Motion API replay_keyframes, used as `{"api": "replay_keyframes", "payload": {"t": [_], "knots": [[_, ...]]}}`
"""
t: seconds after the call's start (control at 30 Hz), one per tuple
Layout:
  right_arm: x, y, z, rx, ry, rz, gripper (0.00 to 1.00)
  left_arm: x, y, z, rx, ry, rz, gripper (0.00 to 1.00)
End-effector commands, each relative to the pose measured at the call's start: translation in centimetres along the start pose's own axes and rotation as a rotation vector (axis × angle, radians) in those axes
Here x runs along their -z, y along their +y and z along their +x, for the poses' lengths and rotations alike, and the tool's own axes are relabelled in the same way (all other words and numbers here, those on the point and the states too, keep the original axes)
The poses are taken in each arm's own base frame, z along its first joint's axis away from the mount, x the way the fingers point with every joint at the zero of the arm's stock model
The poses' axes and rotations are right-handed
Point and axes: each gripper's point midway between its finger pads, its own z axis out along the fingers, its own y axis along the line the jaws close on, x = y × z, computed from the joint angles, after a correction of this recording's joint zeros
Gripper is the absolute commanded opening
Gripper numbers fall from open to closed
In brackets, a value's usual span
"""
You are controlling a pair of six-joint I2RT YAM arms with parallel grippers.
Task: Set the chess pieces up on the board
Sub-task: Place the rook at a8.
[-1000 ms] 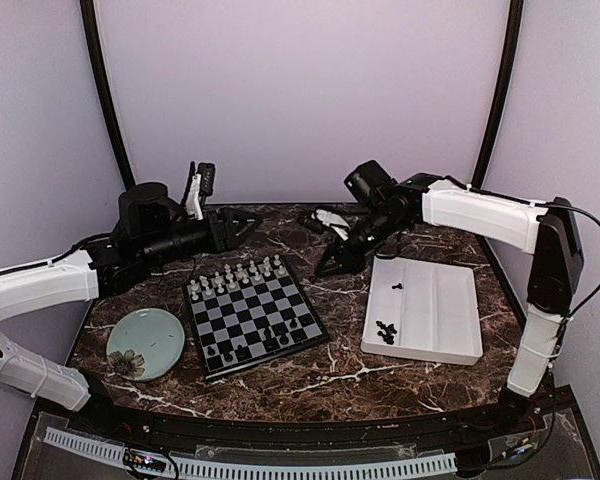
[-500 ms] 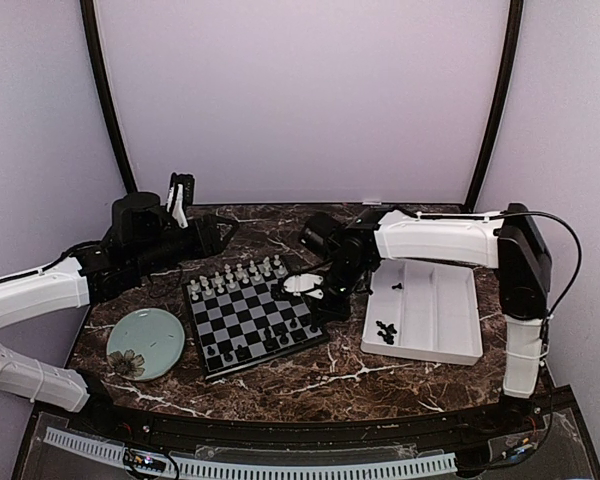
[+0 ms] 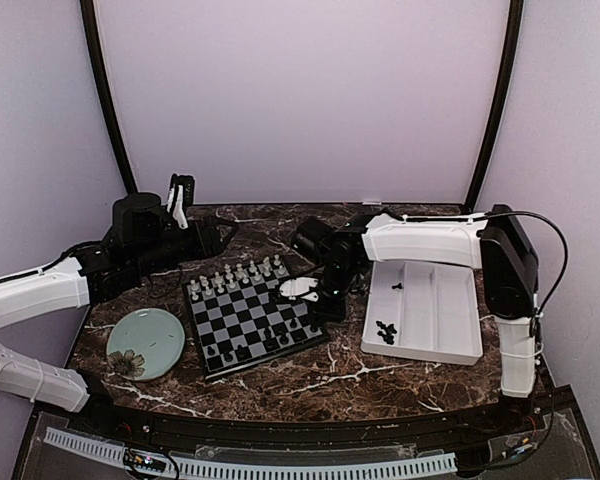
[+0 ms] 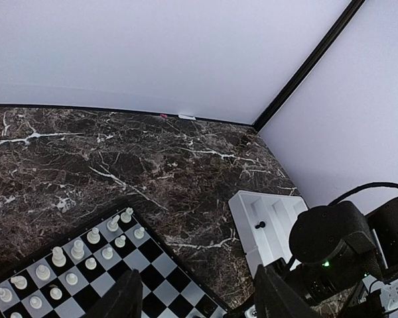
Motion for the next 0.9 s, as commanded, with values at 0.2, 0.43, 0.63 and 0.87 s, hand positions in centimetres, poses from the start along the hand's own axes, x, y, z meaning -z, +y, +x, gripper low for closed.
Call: {"api": "replay_keyframes", "payload": {"t": [0.2, 0.43, 0.63, 0.87], "knots": [[-0.7, -0.1, -0.8, 0.030, 0.006, 0.012, 0.02, 0.3, 0.3, 0.1, 0.005, 0.002, -0.008, 0.60], [-1.0, -0.1, -0.8, 0.033, 0.010, 0.011, 0.04, 0.1, 0.4, 0.5, 0.009, 0.011, -0.008, 0.60], [-1.3, 0.0, -0.9, 0.031, 0.006, 0.010, 0.05, -0.1, 0.6, 0.8, 0.012, 0.020, -0.009, 0.59], [-0.8, 0.2, -1.5, 0.030, -0.011, 0.004, 0.11, -0.3, 0.5, 0.9, 0.011, 0.025, -0.006, 0.59]]}}
